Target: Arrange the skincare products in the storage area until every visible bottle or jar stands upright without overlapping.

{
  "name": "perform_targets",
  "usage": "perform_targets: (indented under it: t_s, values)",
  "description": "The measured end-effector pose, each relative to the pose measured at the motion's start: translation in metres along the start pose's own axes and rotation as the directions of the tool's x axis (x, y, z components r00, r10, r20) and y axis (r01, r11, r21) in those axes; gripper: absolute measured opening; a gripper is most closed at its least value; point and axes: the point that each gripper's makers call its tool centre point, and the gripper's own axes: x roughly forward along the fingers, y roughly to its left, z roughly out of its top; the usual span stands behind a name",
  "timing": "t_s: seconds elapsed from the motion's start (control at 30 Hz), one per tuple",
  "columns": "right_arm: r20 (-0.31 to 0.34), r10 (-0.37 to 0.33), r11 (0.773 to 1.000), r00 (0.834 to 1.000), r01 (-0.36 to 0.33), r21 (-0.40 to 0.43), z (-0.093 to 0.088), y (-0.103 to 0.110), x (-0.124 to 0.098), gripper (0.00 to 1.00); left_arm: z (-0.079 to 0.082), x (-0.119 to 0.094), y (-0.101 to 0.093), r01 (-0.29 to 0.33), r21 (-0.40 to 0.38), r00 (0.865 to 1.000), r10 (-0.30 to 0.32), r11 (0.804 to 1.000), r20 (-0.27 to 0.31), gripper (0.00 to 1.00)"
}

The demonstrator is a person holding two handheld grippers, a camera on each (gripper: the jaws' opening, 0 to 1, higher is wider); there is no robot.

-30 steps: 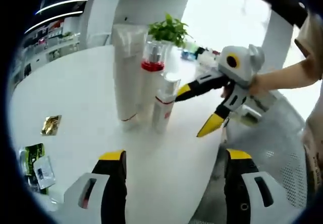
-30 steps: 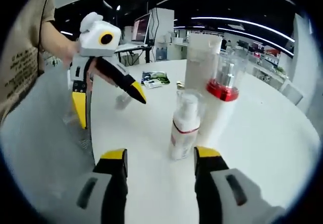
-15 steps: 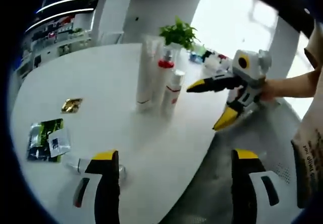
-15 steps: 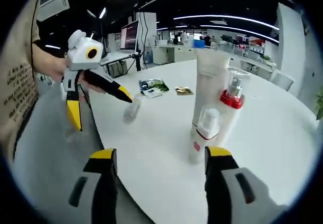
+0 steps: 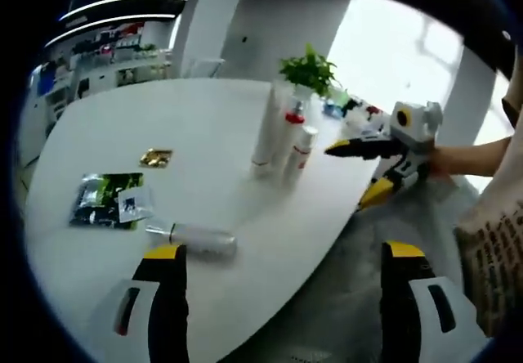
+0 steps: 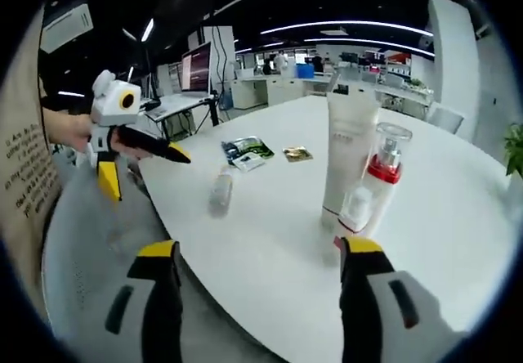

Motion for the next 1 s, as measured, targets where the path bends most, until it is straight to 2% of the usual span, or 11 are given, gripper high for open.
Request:
perform_targets:
  t_s: [0.17,0.43,0.53,0.63,0.73,1.0]
  values:
    - [-0.008,-0.01,0.999,1.0,0.01,0.031,0.002,0.003,-0.002,0.85,-0.004,-0.012,0.006,-0.019,-0.022,1.0,0.02,1.0,0.018,0.97]
    - [-0.036,-0.024,0.996,0.999,0.027,0.08,-0.003,0.014,-0.004,0.92,0.003,-0.023,0.008,-0.032,-0.008,0.998,0.033,0.999,0.051,0.97]
    - [-0.068,-0.014,0.998,0.998,0.018,0.065,-0.006,0.021,-0.003,0.92,0.001,-0.027,0.014,-0.047,-0.025,0.997,0.048,0.999,0.059,0.97]
    - [-0.076,-0.003,0.998,0.997,0.007,0.062,-0.003,0.025,0.0,0.94,0.008,-0.028,0.013,-0.046,-0.032,0.995,0.048,0.998,0.089,0.97]
    - [-0.085,-0.002,0.999,0.996,0.006,0.05,-0.001,0.025,0.005,0.93,0.005,-0.027,0.012,-0.042,-0.029,0.996,0.045,0.999,0.081,0.97]
    - [-0.096,0.025,0.999,0.995,-0.022,0.023,0.013,0.036,0.027,0.9,0.008,-0.029,0.015,-0.038,-0.051,0.993,0.043,0.998,0.107,0.95]
